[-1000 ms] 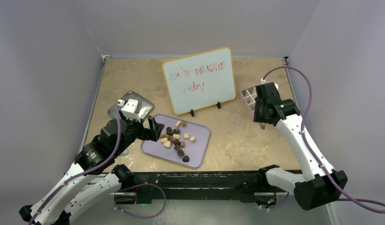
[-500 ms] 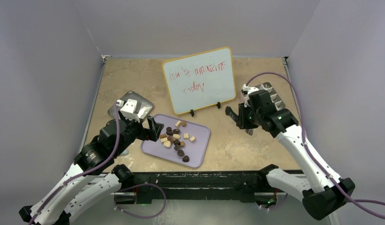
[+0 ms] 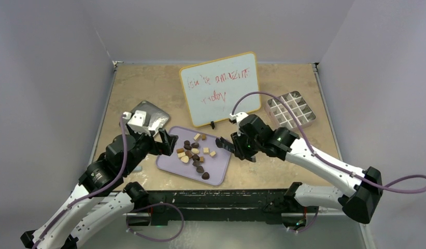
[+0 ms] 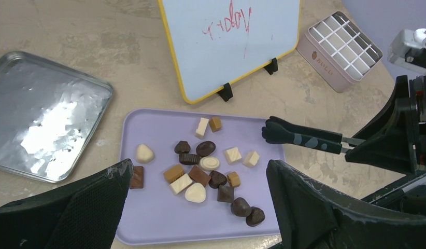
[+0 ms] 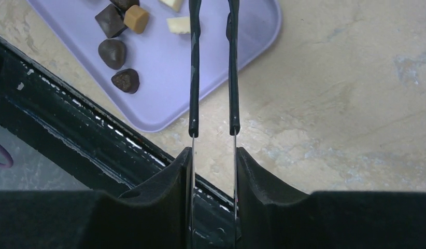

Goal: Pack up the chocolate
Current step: Pick up the fake chocolate from the plate.

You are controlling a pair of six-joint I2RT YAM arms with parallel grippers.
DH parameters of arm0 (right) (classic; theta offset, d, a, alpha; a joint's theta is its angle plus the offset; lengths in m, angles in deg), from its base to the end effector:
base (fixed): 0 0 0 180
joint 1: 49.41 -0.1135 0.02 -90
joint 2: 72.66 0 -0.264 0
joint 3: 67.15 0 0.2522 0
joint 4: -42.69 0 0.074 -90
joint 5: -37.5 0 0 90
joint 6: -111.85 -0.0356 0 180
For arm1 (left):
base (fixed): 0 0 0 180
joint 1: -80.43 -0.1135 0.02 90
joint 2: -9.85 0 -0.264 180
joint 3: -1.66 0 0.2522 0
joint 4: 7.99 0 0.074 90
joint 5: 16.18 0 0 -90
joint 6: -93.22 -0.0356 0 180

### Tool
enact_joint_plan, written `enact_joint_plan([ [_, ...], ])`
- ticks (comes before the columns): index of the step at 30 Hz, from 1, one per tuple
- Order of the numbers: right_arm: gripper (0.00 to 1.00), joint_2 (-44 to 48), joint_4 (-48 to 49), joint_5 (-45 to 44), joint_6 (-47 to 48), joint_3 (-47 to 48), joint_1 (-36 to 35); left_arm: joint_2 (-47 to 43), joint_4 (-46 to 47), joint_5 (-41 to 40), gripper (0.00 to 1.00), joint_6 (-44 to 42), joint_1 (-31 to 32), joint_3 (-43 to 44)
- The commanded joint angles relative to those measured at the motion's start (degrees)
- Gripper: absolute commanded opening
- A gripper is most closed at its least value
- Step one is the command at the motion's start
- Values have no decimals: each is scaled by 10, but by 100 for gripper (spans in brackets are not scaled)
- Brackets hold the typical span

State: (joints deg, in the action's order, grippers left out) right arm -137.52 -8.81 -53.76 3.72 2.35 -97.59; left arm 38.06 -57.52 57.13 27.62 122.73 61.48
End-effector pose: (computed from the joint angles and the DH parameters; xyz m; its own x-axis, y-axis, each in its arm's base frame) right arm 0.1567 0.1740 0.2929 -0.6911 -0.3059 -0.6548 -0.5471 0.8134 0.1975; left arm 0.0845 -0.0631 0.3372 -0.3901 -0.1801 -0.9030 0.3090 0.8982 -0.3126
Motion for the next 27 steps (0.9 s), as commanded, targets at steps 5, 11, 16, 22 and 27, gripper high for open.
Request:
enact_joint_plan([
  [5, 38, -43, 31, -70, -16, 34, -86, -14, 5, -20, 100, -3, 1, 0],
  [11, 40, -82, 10, -105, -20, 57, -122, -13, 5, -21, 100, -3, 1, 0],
  [16, 41, -100, 3, -116, -22, 64, -134, -11, 5, -20, 100, -4, 1, 0],
  [22, 43, -129, -16, -121, -23, 74, -142, -13, 4, -20, 100, -3, 1, 0],
  [27, 41, -140, -14, -118, -22, 76, -144, -14, 4, -21, 100, -3, 1, 1],
])
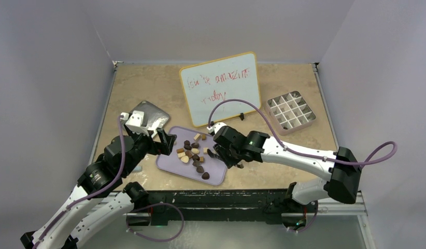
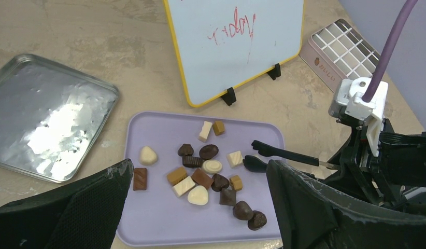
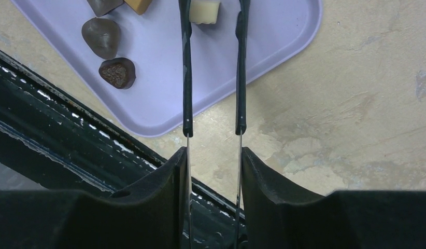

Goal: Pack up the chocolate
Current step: Pick up the fake chocolate from the plate, then place the fake chocolate in the packing box.

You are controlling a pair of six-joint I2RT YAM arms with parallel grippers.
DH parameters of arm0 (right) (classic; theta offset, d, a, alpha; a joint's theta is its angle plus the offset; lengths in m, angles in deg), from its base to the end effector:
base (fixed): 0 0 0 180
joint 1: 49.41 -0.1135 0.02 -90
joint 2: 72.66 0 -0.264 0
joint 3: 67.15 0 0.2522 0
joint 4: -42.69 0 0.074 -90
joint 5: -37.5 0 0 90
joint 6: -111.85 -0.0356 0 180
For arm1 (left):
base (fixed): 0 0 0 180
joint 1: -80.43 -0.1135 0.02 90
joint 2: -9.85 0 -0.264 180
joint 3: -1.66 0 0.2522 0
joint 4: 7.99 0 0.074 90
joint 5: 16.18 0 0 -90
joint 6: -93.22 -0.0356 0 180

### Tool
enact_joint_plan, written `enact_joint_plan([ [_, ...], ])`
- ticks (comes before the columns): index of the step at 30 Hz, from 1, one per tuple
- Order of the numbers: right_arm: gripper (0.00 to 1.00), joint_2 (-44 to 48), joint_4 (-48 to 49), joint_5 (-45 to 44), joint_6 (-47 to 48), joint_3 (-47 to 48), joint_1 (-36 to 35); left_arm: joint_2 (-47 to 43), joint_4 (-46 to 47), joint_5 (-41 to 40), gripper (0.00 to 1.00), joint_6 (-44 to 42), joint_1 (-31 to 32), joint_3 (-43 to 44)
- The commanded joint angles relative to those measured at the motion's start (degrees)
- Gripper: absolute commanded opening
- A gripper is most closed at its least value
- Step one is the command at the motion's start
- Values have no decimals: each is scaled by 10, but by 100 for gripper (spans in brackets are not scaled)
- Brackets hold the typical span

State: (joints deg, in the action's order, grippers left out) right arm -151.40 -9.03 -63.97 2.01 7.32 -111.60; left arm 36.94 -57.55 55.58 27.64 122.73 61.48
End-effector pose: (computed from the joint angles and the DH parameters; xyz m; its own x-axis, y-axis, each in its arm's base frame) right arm 0.1373 0.2451 0.2634 -0.6404 -0.5011 -0.5821 -0.6353 0.7715 0.0348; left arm 0.0817 -0.0593 0.3389 -0.3676 -0.1963 -0.9090 0.2917 0.9038 -0.3132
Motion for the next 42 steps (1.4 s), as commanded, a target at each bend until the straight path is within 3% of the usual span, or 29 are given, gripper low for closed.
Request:
enact_joint_plan([
  [1, 40, -2, -10, -15, -5, 27, -4, -4, 4, -6, 100, -2, 1, 0],
  [8, 21, -1, -9, -12, -7, 27, -5, -4, 5, -5, 100, -3, 1, 0],
  [16, 13, 15, -52, -27, -48, 43, -5, -4, 6, -1, 100, -4, 1, -1],
  [23, 12, 34, -116, -102, -63, 85, 12, -2, 9, 6, 100, -4, 1, -1],
  [31, 12, 86, -176, -149, -56, 119, 140, 10, 11, 14, 100, -7, 1, -2],
  [42, 15, 131, -179, -180, -17, 97, 336, 7, 11, 17, 100, -6, 2, -2],
])
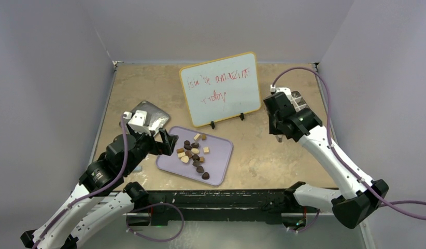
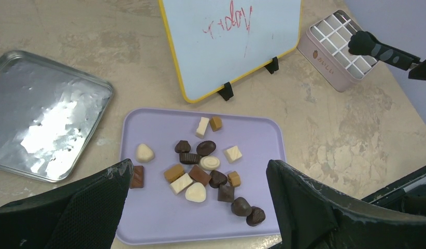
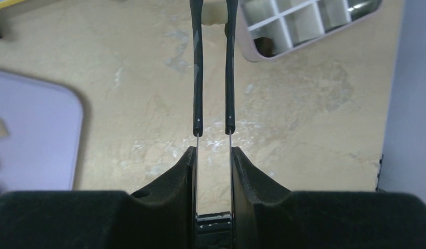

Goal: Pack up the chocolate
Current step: Place the fake chocolate in the packing box.

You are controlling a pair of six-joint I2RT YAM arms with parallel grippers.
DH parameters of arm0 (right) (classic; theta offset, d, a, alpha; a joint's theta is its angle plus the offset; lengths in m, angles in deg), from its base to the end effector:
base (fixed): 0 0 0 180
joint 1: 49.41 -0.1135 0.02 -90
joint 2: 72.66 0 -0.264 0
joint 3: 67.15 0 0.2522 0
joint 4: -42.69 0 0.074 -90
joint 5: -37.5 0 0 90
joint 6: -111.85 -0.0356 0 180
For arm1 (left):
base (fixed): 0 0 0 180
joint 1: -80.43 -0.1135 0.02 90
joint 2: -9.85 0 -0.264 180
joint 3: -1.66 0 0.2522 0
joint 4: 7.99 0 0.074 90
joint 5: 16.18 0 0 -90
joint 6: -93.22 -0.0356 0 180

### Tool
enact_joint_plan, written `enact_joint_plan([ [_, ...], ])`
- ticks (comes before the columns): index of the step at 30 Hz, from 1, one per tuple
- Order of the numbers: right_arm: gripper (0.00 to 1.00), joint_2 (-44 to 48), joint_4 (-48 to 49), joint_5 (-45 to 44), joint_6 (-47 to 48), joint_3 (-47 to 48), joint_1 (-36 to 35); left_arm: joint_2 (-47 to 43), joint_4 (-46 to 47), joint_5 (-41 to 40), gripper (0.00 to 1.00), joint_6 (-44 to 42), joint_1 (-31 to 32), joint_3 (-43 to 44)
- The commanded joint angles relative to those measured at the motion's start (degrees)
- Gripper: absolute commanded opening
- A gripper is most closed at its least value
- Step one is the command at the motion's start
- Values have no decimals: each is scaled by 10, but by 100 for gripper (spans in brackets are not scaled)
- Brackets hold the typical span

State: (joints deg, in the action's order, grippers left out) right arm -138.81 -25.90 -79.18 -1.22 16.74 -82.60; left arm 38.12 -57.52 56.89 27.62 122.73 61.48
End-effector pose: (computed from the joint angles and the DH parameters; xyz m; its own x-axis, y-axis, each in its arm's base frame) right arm 0.1931 0.1072 0.3497 -0.6958 -0.0367 -0.7173 0.0226 0.9971 -0.0730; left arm 0.0848 -0.0631 0.3371 -0.3893 -0.1801 -0.9033 0.3055 0.9000 -0.3111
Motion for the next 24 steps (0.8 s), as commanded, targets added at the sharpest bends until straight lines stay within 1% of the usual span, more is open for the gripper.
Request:
enact_joint_plan([
  [1, 15, 6, -7, -29, 19, -1, 61, -5, 10, 3, 100, -6, 1, -2],
  [6, 16, 6, 14, -25, 27, -16, 138, -5, 10, 3, 100, -6, 1, -3],
  [10, 17, -1, 24, -18, 31, -23, 174, -2, 9, 6, 100, -6, 1, -2],
  [17, 20, -9, 49, 3, 34, -56, 205, -2, 9, 6, 100, -7, 1, -2],
  [24, 24, -14, 64, 1, 31, -71, 218, -3, 9, 7, 100, -7, 1, -2],
])
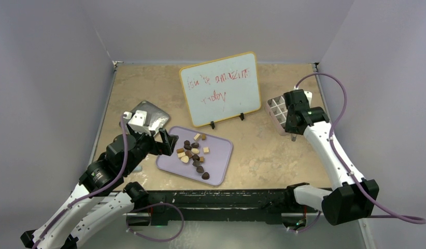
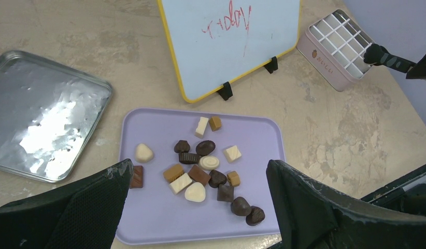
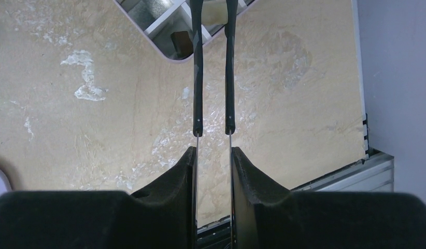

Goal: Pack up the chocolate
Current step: Place the fake chocolate in the packing box.

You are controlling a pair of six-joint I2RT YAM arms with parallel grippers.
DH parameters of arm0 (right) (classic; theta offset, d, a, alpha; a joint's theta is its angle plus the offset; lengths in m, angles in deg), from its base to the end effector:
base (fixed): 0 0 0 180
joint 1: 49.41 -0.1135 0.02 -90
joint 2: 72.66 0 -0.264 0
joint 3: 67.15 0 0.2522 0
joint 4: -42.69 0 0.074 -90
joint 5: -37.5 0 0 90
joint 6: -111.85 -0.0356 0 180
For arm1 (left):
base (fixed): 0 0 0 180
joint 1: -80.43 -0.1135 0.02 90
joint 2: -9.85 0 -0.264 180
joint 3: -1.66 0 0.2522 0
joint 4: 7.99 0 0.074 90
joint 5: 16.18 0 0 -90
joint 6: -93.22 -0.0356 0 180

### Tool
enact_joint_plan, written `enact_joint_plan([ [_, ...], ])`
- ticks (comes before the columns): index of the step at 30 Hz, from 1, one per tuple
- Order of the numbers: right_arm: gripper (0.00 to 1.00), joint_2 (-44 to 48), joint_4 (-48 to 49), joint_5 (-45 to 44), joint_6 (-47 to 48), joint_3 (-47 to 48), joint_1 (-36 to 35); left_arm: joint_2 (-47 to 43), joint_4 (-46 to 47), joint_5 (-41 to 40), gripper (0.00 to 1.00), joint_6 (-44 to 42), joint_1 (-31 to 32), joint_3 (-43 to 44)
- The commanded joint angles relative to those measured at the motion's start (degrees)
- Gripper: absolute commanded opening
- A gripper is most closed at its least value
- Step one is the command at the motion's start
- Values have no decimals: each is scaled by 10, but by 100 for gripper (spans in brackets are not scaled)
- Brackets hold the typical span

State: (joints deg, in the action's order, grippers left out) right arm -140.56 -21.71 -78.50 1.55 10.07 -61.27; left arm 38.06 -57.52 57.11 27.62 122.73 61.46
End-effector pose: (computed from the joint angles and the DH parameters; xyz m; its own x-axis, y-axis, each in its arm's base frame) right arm 0.2285 0.0320 0.3120 -0.7315 0.1650 -0.6616 0.3355 0.9318 -0.1385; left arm 0.0846 -0.0631 0.3371 -0.3902 -0.1799 -0.9030 0.3087 0.8984 -0.3124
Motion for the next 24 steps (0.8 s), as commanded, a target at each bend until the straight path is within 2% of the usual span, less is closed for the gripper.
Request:
enact_joint_plan([
  [1, 25, 3, 25, -5, 3, -7, 5, -2, 9, 5, 100, -7, 1, -2],
  [6, 28, -3, 27, -8, 3, -11, 6, -2, 9, 4, 100, -7, 1, -1],
  [16, 41, -2, 25, -21, 0, -12, 8, -2, 9, 4, 100, -7, 1, -1],
  [24, 40, 7, 17, 3, 4, -3, 7, -2, 9, 3, 100, -7, 1, -1],
])
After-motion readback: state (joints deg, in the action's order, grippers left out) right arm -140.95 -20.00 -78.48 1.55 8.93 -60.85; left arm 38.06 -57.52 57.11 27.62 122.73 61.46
